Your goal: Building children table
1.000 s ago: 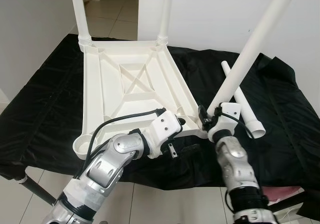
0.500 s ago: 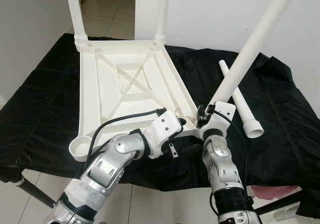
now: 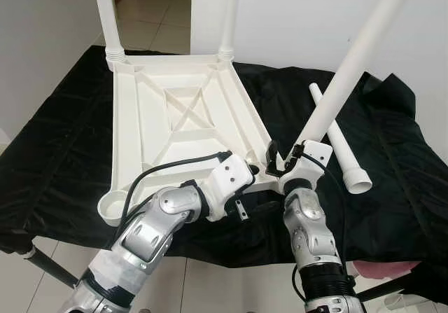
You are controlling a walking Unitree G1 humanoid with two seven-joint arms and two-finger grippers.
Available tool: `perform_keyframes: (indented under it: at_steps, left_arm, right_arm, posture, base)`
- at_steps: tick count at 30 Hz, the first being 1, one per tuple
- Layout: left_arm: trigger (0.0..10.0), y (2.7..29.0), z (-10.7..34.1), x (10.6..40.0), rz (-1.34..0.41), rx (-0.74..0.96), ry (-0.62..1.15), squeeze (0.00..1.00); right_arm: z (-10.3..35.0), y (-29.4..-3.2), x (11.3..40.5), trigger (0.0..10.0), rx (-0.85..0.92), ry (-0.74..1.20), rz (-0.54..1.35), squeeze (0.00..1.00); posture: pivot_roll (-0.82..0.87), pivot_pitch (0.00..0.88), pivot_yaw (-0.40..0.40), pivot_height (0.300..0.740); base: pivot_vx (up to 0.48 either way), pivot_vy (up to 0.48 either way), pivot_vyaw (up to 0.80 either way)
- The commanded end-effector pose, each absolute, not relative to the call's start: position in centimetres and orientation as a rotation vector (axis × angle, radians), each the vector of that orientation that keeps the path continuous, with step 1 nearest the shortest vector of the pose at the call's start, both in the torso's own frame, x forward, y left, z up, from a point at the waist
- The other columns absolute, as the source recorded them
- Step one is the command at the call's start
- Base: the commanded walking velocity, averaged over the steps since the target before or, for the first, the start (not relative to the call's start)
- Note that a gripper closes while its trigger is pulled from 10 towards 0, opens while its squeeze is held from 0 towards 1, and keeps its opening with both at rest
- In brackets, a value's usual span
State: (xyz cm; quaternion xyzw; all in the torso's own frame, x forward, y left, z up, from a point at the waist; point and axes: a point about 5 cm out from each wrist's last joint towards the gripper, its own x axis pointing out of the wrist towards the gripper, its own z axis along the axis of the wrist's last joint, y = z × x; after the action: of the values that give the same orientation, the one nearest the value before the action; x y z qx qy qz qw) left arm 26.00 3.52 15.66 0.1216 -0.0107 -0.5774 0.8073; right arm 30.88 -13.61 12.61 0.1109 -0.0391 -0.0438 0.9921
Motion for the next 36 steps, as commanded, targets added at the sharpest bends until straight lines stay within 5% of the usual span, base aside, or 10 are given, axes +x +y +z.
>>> perform_keyframes:
  at_steps: [1, 6, 7, 10, 11, 29, 30, 33, 34, 36]
  left_arm:
    - [10.0, 3.6, 15.7, 26.0, -1.247, 0.273, -0.024, 0.0]
    - [10.0, 3.5, 15.6, 25.9, -1.243, 0.277, -0.026, 0.0]
    - [10.0, 3.5, 15.6, 25.9, -1.243, 0.277, -0.026, 0.0]
    - [10.0, 3.5, 15.6, 26.0, -1.245, 0.278, -0.026, 0.0]
    - [10.0, 3.5, 15.6, 26.0, -1.246, 0.279, -0.026, 0.0]
    - [10.0, 3.4, 15.6, 26.0, -1.258, 0.288, -0.03, 0.0]
    - [10.0, 3.4, 15.6, 26.0, -1.259, 0.29, -0.03, 0.0]
    - [10.0, 3.4, 15.7, 26.0, -1.26, 0.291, -0.03, 0.0]
    - [10.0, 3.4, 15.7, 26.0, -1.262, 0.291, -0.031, 0.0]
    - [10.0, 3.4, 15.7, 26.0, -1.263, 0.29, -0.03, 0.0]
  right_arm:
    - [12.6, -14.2, 30.7, 10.0, 0.226, -0.086, -0.093, 1.0]
    - [12.4, -14.9, 30.4, 10.0, 0.209, -0.095, 0.033, 0.94]
    - [12.3, -15.3, 30.5, 10.0, 0.203, -0.099, 0.074, 0.22]
    - [12.4, -15.8, 30.8, 10.0, 0.204, -0.106, 0.123, 0.21]
    - [12.6, -16.0, 31.0, 10.0, 0.197, -0.112, 0.161, 0.0]
    - [12.5, -16.6, 32.3, 10.0, 0.041, -0.065, 0.555, 0.0]
    - [12.3, -16.6, 32.3, 5.5, 0.03, -0.052, 0.578, 0.0]
    - [12.1, -16.6, 32.3, 5.5, 0.022, -0.044, 0.593, 0.0]
    - [11.8, -16.7, 32.2, 0.0, 0.022, -0.033, 0.605, 0.0]
    - [11.5, -17.0, 32.2, 0.0, 0.017, -0.022, 0.61, 0.0]
  posture:
    - [0.02, 0.0, -0.092, 0.74]
    - [0.02, 0.0, -0.093, 0.74]
    - [0.02, 0.0, -0.094, 0.74]
    - [0.02, 0.0, -0.096, 0.74]
    - [0.02, 0.0, -0.095, 0.74]
    - [0.02, 0.0, -0.084, 0.74]
    - [0.02, 0.0, -0.084, 0.74]
    - [0.02, 0.0, -0.084, 0.74]
    - [0.02, 0.0, -0.082, 0.74]
    - [0.02, 0.0, -0.079, 0.74]
  base:
    - [0.0, 0.0, 0.0]
    - [0.0, 0.0, 0.0]
    - [0.0, 0.0, 0.0]
    - [0.0, 0.0, 0.0]
    - [0.0, 0.0, 0.0]
    - [0.0, 0.0, 0.0]
    - [0.0, 0.0, 0.0]
    - [0.0, 0.0, 0.0]
    - [0.0, 0.0, 0.0]
    - [0.0, 0.0, 0.0]
